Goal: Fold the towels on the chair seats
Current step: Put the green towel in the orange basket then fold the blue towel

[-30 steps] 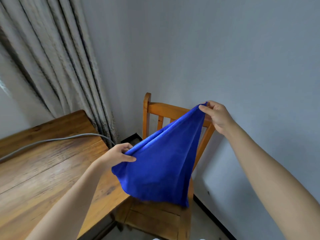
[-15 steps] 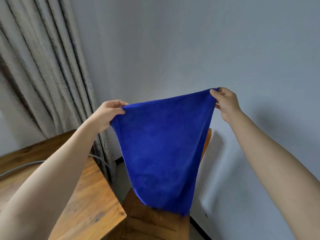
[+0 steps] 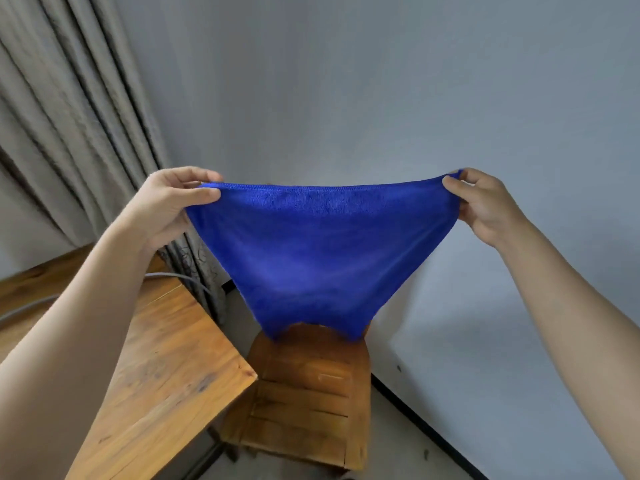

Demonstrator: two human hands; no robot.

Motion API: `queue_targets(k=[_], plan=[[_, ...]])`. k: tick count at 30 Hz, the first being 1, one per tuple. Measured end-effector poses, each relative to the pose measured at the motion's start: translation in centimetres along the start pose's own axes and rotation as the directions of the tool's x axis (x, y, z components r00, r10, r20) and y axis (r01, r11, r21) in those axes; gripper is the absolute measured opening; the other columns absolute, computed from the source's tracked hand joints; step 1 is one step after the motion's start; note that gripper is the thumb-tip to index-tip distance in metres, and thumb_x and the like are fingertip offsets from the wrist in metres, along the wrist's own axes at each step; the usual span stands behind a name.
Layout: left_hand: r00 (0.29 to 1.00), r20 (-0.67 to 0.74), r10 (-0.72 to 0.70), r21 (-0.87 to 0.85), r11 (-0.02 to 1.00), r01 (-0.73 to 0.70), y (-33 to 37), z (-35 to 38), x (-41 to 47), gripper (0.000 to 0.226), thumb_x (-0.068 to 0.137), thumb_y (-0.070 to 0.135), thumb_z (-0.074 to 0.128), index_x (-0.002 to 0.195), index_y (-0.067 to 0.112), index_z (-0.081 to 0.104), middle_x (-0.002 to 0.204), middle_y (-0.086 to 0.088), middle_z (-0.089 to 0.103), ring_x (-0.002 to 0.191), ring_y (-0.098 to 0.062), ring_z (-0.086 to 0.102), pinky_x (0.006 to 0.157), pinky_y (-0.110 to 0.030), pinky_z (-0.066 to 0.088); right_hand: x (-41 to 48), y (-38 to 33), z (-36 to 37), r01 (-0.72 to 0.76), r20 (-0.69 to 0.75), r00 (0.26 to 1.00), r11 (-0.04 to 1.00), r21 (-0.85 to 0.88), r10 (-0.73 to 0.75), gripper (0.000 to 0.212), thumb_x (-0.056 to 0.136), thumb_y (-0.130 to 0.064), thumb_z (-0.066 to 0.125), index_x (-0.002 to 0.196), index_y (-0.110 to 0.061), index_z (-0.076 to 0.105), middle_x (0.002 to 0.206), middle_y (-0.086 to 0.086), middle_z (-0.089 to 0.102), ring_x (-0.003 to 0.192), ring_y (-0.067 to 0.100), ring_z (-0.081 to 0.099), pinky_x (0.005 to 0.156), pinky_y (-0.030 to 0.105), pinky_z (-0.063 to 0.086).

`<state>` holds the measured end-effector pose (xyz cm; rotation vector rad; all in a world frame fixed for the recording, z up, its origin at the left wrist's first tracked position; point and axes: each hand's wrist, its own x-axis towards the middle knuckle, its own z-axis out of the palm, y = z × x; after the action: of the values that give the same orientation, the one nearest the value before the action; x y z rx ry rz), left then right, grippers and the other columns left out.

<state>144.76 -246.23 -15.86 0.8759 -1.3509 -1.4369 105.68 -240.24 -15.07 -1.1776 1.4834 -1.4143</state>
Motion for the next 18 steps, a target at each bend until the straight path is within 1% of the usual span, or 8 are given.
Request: queue_targets(k=[3, 7, 9, 10, 11, 13, 14, 18], plan=[[0.995, 0.053, -0.082, -0.051, 0.995, 0.084, -2.0, -0.4, -2.9, 0.025, 0.048, 0.010, 0.073, 0.071, 0.019, 0.074, 0.060, 0.003, 0.069, 0.054, -0.007, 0.066, 0.054, -0.018, 0.054, -2.7, 2.2, -0.1, -0.074, 0.026, 0.997, 0.997, 0.014, 0.074, 0.019, 0.093, -0.010, 0.052, 0.075, -0.017, 0.056, 0.062, -0.012, 0.066, 0.063, 0.007, 0.060, 0.063, 0.021, 0.047], [0.979, 0.052, -0.198, -0.030, 0.979, 0.199, -5.1, -0.1, -8.3, 0.029, 0.054, 0.007, 0.077, 0.079, 0.022, 0.076, 0.063, 0.001, 0.070, 0.057, -0.010, 0.067, 0.053, -0.021, 0.054, -6.4, 5.5, -0.9, -0.183, 0.074, 0.981, 0.983, 0.025, 0.180, 0.017, 0.093, -0.009, 0.050, 0.078, -0.013, 0.056, 0.061, -0.011, 0.067, 0.062, 0.005, 0.060, 0.060, 0.016, 0.048], [0.968, 0.020, -0.250, -0.037, 0.968, 0.250, -6.2, 0.2, -11.1, 0.052, 0.034, 0.019, 0.092, 0.084, 0.020, 0.076, 0.068, -0.004, 0.071, 0.060, -0.013, 0.068, 0.052, -0.022, 0.055, -8.2, 7.1, -1.5, -0.241, 0.120, 0.964, 0.971, 0.005, 0.238, 0.015, 0.093, -0.010, 0.050, 0.080, -0.012, 0.057, 0.069, -0.004, 0.066, 0.067, 0.008, 0.059, 0.058, 0.015, 0.049], [0.960, -0.007, -0.279, -0.026, 0.960, 0.279, -6.8, 0.3, -12.4, 0.057, 0.033, 0.019, 0.093, 0.088, 0.019, 0.075, 0.069, -0.005, 0.071, 0.060, -0.014, 0.068, 0.051, -0.023, 0.055, -9.1, 7.9, -1.7, -0.267, 0.143, 0.954, 0.964, -0.006, 0.265, 0.014, 0.093, -0.010, 0.050, 0.081, -0.011, 0.057, 0.074, -0.001, 0.065, 0.069, 0.010, 0.058, 0.058, 0.015, 0.049], [0.952, -0.035, -0.305, -0.003, 0.952, 0.305, -7.4, 0.7, -13.6, 0.051, 0.045, 0.013, 0.090, 0.092, 0.016, 0.072, 0.069, -0.006, 0.071, 0.060, -0.015, 0.068, 0.050, -0.023, 0.055, -10.0, 8.7, -1.9, -0.291, 0.164, 0.943, 0.957, -0.021, 0.290, 0.014, 0.093, -0.010, 0.050, 0.081, -0.011, 0.057, 0.076, 0.001, 0.064, 0.070, 0.010, 0.058, 0.058, 0.015, 0.049], [0.933, -0.081, -0.352, 0.012, 0.935, 0.354, -8.5, 1.9, -16.4, 0.033, 0.075, -0.011, 0.062, 0.099, 0.012, 0.064, 0.068, -0.006, 0.071, 0.058, -0.014, 0.067, 0.047, -0.021, 0.054, -12.1, 10.4, -2.7, -0.335, 0.200, 0.920, 0.941, -0.042, 0.336, 0.015, 0.093, -0.009, 0.050, 0.080, -0.011, 0.058, 0.074, 0.000, 0.064, 0.069, 0.010, 0.059, 0.058, 0.016, 0.049], [0.916, -0.110, -0.386, 0.020, 0.920, 0.391, -9.3, 2.1, -17.5, 0.035, 0.082, -0.016, 0.051, 0.099, 0.012, 0.062, 0.068, -0.008, 0.070, 0.057, -0.015, 0.066, 0.047, -0.021, 0.054, -12.9, 11.3, -3.0, -0.352, 0.208, 0.912, 0.935, -0.044, 0.354, 0.015, 0.093, -0.009, 0.050, 0.081, -0.010, 0.059, 0.075, 0.001, 0.064, 0.069, 0.011, 0.059, 0.059, 0.017, 0.049], [0.853, -0.131, -0.505, 0.044, 0.857, 0.514, -13.2, 3.0, -22.1, 0.042, 0.084, -0.016, 0.048, 0.107, 0.016, 0.062, 0.084, -0.018, 0.059, 0.063, -0.019, 0.064, 0.053, -0.022, 0.056, -16.8, 15.7, -4.2, -0.451, 0.232, 0.858, 0.888, -0.089, 0.458, 0.015, 0.093, -0.010, 0.051, 0.080, -0.012, 0.058, 0.071, -0.001, 0.064, 0.068, 0.013, 0.057, 0.057, 0.017, 0.048]])
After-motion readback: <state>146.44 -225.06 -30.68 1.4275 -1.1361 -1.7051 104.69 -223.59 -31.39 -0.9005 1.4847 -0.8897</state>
